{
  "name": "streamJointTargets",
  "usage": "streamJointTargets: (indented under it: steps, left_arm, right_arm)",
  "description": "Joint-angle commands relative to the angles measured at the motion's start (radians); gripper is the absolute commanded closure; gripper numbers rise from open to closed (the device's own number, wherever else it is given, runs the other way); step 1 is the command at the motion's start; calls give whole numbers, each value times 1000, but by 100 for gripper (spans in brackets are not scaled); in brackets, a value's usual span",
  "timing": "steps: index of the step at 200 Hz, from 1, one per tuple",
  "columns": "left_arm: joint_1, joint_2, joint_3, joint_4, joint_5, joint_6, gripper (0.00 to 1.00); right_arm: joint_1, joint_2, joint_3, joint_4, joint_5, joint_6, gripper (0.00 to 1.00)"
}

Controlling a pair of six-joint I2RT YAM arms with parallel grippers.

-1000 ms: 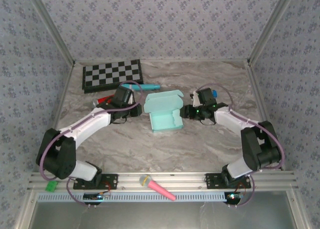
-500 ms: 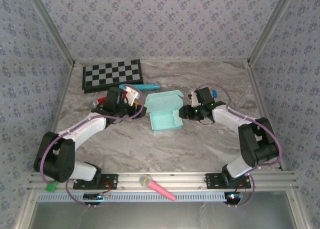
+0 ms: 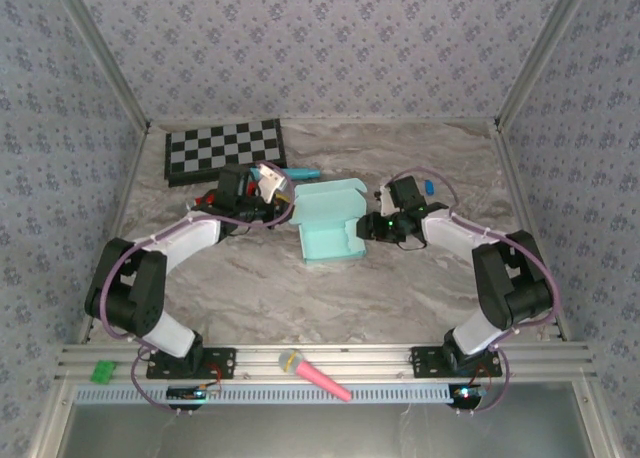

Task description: Fold the paper box

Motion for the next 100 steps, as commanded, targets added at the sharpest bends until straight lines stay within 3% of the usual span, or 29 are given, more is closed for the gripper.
streamJointTargets:
  steps: [1,62,100]
  left_arm:
    - [5,13,29,33,67,-1,82]
    - [4,15,31,17,105,0,98]
    - [4,10,27,21,113,3,100]
  right_arm:
    - [7,21,29,-26,-23,-18,50]
    - [21,46,36,-25,-11,-21,50]
    - [20,46,30,-22,5,-31,51]
